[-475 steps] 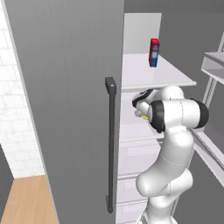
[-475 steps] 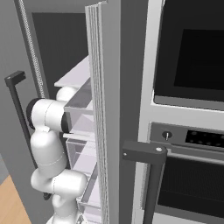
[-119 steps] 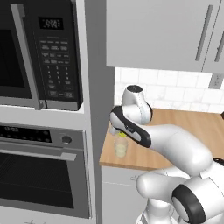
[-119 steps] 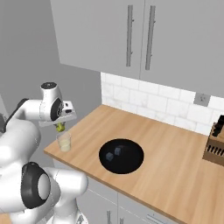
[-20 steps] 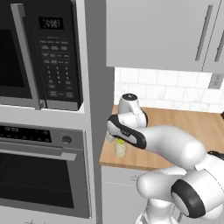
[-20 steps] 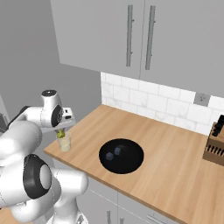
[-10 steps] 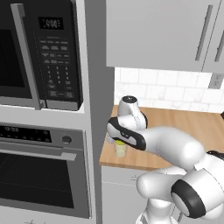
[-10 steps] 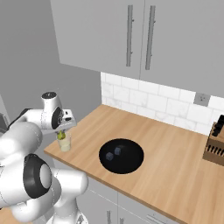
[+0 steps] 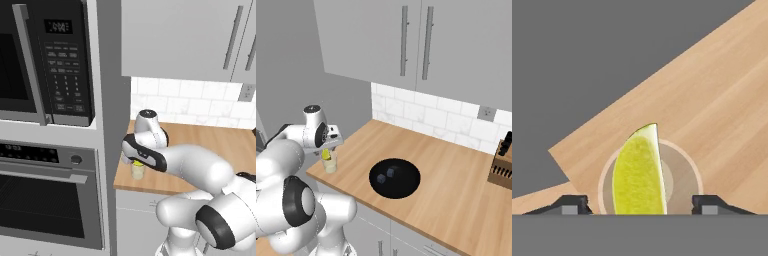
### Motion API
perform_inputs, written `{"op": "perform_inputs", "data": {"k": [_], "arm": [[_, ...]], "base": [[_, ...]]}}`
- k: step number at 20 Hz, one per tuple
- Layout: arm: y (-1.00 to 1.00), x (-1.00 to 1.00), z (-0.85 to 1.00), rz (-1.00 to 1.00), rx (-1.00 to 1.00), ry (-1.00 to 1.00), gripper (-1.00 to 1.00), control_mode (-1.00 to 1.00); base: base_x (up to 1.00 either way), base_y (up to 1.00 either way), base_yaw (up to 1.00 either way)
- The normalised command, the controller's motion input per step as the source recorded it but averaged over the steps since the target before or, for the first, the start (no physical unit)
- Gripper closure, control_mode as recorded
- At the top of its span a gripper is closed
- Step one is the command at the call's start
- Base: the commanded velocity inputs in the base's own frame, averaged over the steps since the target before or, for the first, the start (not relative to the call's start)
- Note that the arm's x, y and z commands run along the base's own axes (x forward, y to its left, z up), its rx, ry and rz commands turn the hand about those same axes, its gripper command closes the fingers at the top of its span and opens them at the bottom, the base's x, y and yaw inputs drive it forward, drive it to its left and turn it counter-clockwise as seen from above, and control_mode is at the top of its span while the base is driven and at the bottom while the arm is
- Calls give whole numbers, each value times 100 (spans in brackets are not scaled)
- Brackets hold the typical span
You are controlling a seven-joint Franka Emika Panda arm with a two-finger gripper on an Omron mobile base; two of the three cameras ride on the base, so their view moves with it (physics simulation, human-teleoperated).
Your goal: Grab a lemon wedge from the fridge and one ice cube from the ice bowl, and put them in the glass of lemonade.
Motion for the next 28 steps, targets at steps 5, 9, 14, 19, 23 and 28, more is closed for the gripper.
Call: {"op": "perform_inputs", "data": {"k": [5,9,14,19,23,28], "arm": [[0,-1,0,0,0,0,-100,-100],[0,-14,18,0,4,-4,-100,-100],[-19,-1,26,0,10,-3,-100,-100],[-30,-7,23,0,12,-6,-100,-100],[-5,-3,3,0,3,-2,-100,-100],[0,-11,0,0,0,-1,-100,-100]], "base": [[0,0,0],[0,0,0],[0,0,0],[0,0,0],[0,0,0],[0,0,0]]}}
